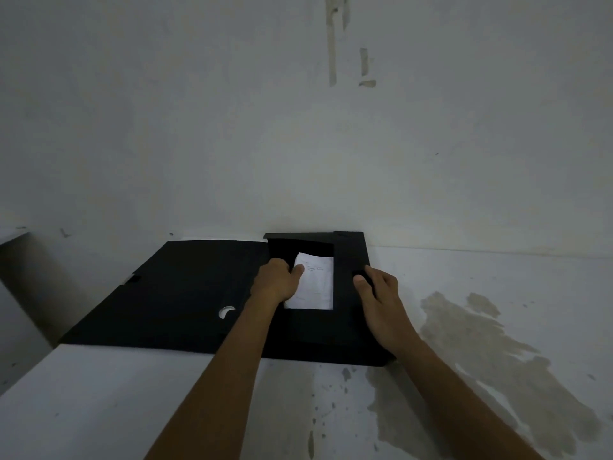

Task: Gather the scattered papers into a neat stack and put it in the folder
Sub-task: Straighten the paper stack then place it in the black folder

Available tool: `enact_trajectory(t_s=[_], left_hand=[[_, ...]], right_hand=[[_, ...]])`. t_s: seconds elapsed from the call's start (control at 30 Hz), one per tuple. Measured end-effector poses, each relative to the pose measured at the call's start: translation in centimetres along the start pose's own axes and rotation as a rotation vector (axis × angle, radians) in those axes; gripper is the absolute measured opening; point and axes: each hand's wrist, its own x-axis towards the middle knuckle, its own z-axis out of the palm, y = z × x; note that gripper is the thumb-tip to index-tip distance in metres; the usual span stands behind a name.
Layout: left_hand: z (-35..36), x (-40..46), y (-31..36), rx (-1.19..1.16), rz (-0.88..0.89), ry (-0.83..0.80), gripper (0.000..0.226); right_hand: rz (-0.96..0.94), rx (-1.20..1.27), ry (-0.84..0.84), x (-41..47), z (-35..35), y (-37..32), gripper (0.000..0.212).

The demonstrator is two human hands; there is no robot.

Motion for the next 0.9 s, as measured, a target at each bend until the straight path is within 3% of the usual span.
enact_trajectory(t_s=[0.27, 0.47, 0.53, 0.6, 0.7, 0.77, 0.9], left_hand=[[-0.3, -1.2, 2.0, -0.315, -0.007, -0.196, 0.031], [-0.4, -1.6, 1.8, -0.295, 0.038, -0.236, 0.025], [-0.8, -1.9, 1.6, -0.173, 0.082, -0.248, 0.030], [-1.2, -2.3, 1.5, -0.058, 0.125, -0.209, 0.038], [-2.5, -3.7, 0.7, -0.091, 0.152, -0.076, 0.050], [-3.6, -4.6, -0.5, -0.170, 0.189, 0.036, 0.039], [-6.7, -6.7, -6.2, -0.219, 0.146, 0.261, 0.023]], right_hand=[[0.003, -0.032, -0.010, -0.2, 0.0, 0.0, 0.056], [-0.010, -0.058, -0.019, -0.1, 0.1, 0.1, 0.057], [-0.013, -0.072, -0.030, -0.2, 0.0, 0.0, 0.058], [-0.015, -0.137, -0.052, -0.3, -0.2, -0.3, 0.061], [-0.142, -0.479, -0.006, -0.7, -0.3, -1.7, 0.067], [-0.266, -0.632, 0.011, -1.4, 0.4, -3.4, 0.071], [-0.342, -0.662, -0.175, -4.1, 4.6, -5.9, 0.076]])
